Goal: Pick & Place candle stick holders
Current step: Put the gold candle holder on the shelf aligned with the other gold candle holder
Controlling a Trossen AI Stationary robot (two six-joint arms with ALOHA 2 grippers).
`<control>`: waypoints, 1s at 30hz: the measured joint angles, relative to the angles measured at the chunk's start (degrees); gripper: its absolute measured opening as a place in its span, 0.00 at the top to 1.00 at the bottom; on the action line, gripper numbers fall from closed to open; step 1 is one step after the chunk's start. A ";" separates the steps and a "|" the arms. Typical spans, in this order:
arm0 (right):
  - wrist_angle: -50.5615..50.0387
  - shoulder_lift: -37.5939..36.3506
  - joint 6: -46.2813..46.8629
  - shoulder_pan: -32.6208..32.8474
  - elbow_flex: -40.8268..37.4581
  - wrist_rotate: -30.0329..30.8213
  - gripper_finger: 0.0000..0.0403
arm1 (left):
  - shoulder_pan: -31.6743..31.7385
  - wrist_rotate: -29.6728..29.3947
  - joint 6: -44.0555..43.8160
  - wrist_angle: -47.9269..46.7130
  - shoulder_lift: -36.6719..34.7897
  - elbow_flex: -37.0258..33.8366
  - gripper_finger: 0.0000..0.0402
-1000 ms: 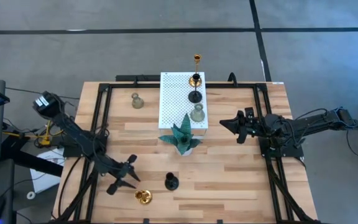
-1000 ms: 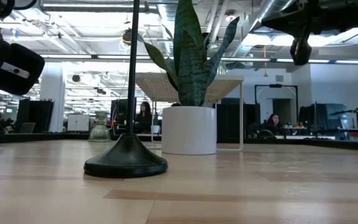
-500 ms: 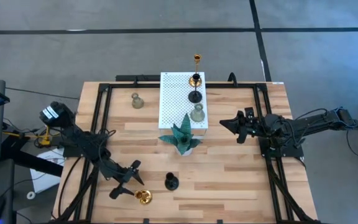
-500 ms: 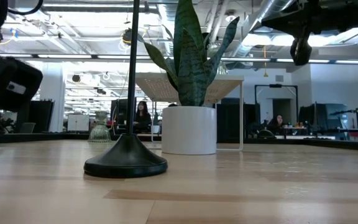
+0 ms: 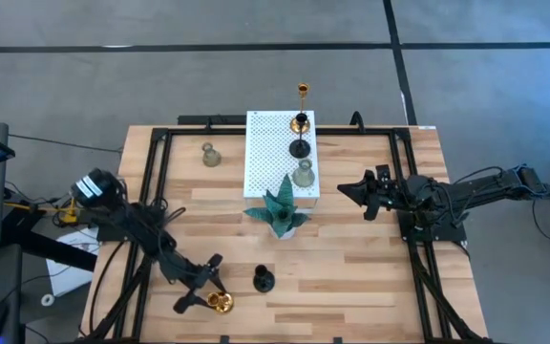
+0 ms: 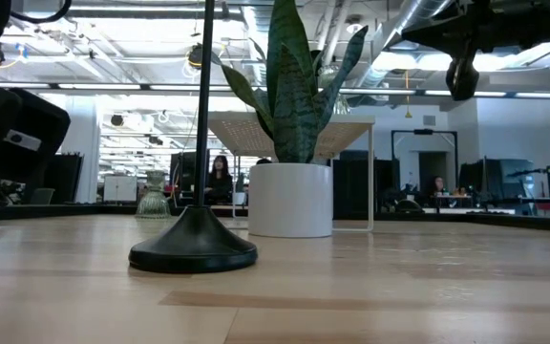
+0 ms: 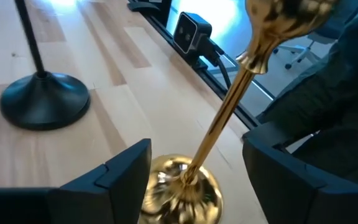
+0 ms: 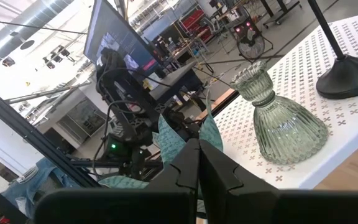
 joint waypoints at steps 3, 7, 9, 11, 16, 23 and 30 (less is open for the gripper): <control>0.04 0.01 0.00 0.00 0.00 0.00 1.00 | 0.02 0.00 0.00 0.02 0.76 0.81 0.38; 0.02 0.02 0.00 0.00 0.00 0.00 1.00 | 0.02 0.00 -0.02 0.05 0.76 1.40 0.42; 0.02 0.02 0.00 0.00 0.00 0.00 1.00 | 0.02 0.00 -0.04 0.04 0.76 1.79 0.46; 0.02 0.02 0.00 0.00 0.00 -0.01 1.00 | 0.00 0.00 -0.69 0.05 0.76 2.18 0.51; 0.02 0.02 -0.08 0.00 0.00 -0.02 1.00 | 0.00 0.00 -2.59 0.02 0.76 2.30 0.65; 0.00 0.01 -0.49 0.00 0.00 -0.05 1.00 | 0.00 -0.07 -4.44 0.00 0.76 2.30 0.84; -0.02 0.02 -0.61 0.00 0.00 -0.13 1.00 | 0.00 -2.14 -6.75 0.46 0.69 2.32 0.96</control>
